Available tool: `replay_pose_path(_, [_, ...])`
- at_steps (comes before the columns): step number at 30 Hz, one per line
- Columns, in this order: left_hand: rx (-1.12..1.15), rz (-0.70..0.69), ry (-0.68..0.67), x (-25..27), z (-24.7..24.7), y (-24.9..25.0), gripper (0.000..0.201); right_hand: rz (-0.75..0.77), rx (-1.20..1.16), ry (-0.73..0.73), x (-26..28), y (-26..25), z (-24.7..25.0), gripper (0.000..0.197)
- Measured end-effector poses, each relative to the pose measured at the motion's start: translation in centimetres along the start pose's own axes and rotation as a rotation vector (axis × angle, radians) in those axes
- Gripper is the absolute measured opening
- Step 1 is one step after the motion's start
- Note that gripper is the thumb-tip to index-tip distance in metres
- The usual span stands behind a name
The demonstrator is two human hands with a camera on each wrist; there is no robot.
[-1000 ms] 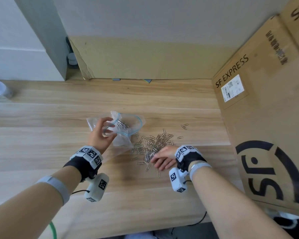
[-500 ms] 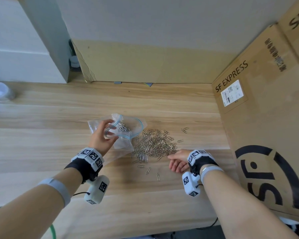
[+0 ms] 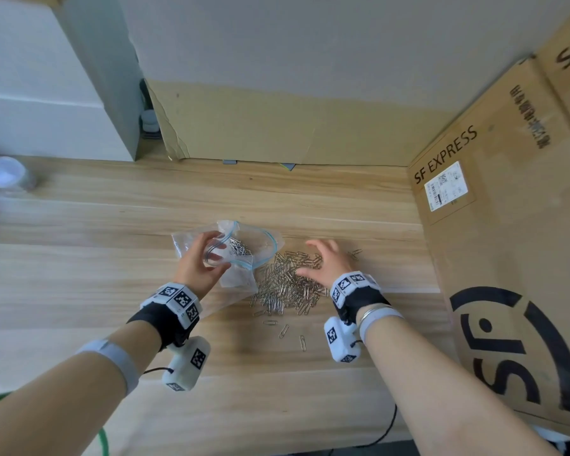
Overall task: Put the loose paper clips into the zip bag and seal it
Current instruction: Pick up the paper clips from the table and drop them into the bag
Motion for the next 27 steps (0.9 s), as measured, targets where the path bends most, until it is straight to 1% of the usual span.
replay_pose_path(1, [0.005,-0.005,0.004,0.0,0.0,0.1,0.051,-0.013,0.019,-0.061,0.3,-0.1,-0.8,0.077])
replay_pose_path(2, [0.007,-0.010,0.006,-0.1,0.0,0.2,0.052,-0.006,0.072,-0.115,0.6,-0.3,-1.6,0.087])
replay_pose_path(3, [0.006,-0.011,0.006,-0.1,0.0,0.3,0.052,0.014,0.169,-0.159,1.0,-0.6,-2.5,0.094])
replay_pose_path(5, [-0.006,-0.009,0.003,-0.1,0.0,0.3,0.053,0.072,0.364,-0.204,1.4,-0.8,-4.1,0.098])
replay_pose_path(7, [-0.008,-0.001,0.005,-0.2,0.0,0.1,0.054,0.108,0.403,-0.170,1.2,-1.0,-4.5,0.091])
replay_pose_path(10, [-0.004,0.004,0.007,-0.2,-0.1,0.0,0.056,0.188,0.348,-0.079,1.0,-1.9,-4.0,0.065])
replay_pose_path(13, [0.004,0.003,0.007,-0.2,-0.2,0.0,0.056,0.250,0.328,-0.070,0.9,-2.6,-3.8,0.043])
replay_pose_path(15, [0.006,0.001,0.008,-0.3,-0.3,0.0,0.056,0.272,0.315,-0.070,0.9,-2.9,-3.9,0.034])
replay_pose_path(17, [0.004,-0.006,0.012,-0.3,-0.3,-0.2,0.057,0.275,0.300,-0.072,0.7,-3.1,-4.0,0.030])
replay_pose_path(22, [0.036,-0.004,0.018,-0.6,-0.5,-0.5,0.057,0.258,0.270,-0.066,0.2,-3.5,-3.9,0.031])
replay_pose_path(27, [0.052,-0.004,0.007,-0.6,-0.6,-0.6,0.058,0.219,0.250,-0.040,0.5,-3.2,-2.7,0.026])
Point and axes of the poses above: each hand's wrist, its own x-axis away from the middle knuckle, its own z-axis out of the back of the hand, y = z × x, the point moved 8 cm from there along -x, towards the middle knuckle, and after that the axes turned 2 degrees about -z, right-handed, at the moved point
